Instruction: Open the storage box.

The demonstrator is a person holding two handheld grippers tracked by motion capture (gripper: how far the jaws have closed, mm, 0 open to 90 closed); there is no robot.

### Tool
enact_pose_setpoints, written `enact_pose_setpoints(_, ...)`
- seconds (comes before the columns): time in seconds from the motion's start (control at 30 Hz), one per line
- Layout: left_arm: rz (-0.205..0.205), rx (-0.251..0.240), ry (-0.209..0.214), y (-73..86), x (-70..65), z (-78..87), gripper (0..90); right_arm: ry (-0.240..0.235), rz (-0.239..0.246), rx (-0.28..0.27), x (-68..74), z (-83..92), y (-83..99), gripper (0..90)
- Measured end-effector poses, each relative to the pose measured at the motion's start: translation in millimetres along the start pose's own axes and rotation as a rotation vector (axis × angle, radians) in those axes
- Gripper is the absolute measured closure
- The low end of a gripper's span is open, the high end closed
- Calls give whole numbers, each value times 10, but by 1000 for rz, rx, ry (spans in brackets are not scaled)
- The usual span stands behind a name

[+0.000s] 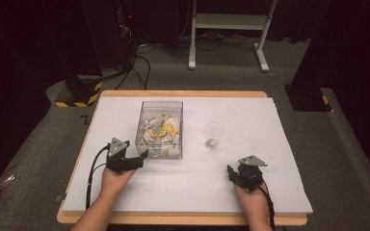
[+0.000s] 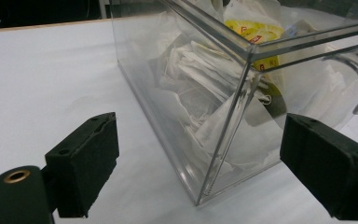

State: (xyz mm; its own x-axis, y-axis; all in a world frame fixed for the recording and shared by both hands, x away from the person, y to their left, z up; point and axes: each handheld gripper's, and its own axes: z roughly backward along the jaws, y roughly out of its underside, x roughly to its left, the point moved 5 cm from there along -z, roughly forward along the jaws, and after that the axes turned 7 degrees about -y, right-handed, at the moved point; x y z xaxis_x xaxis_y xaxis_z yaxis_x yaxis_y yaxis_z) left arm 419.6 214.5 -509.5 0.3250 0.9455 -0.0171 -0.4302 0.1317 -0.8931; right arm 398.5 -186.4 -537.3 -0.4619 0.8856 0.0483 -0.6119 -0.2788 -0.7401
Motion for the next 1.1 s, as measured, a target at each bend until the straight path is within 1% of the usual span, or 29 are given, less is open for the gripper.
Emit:
enact_pose_setpoints(0.1,0,2,-9,4,8,-11,132,0,-8,2,1,1,1,446)
enact_pose_setpoints(0.33,8,12,-36,11,19,-37,135,-1,0,0,-1,-1,-1,446)
enact_pose_setpoints(0.53,23,33,-72,24,62,-64,143,-1,-10,4,3,1,1,446)
enact_pose_setpoints(0.63,35,36,-70,26,81,-74,146,-1,-7,4,2,1,1,446)
enact_pose_setpoints(0.77,55,39,-75,27,94,-91,149,-1,-7,2,2,0,1,446)
enact_pose_setpoints(0.83,57,39,-81,24,106,-102,150,0,-6,1,2,0,1,446)
enact_pose_setpoints(0.97,89,45,-89,26,134,-126,154,1,0,0,0,0,0,446)
enact_pose_setpoints(1.1,89,47,-88,29,137,-127,152,1,-1,1,0,-1,0,445)
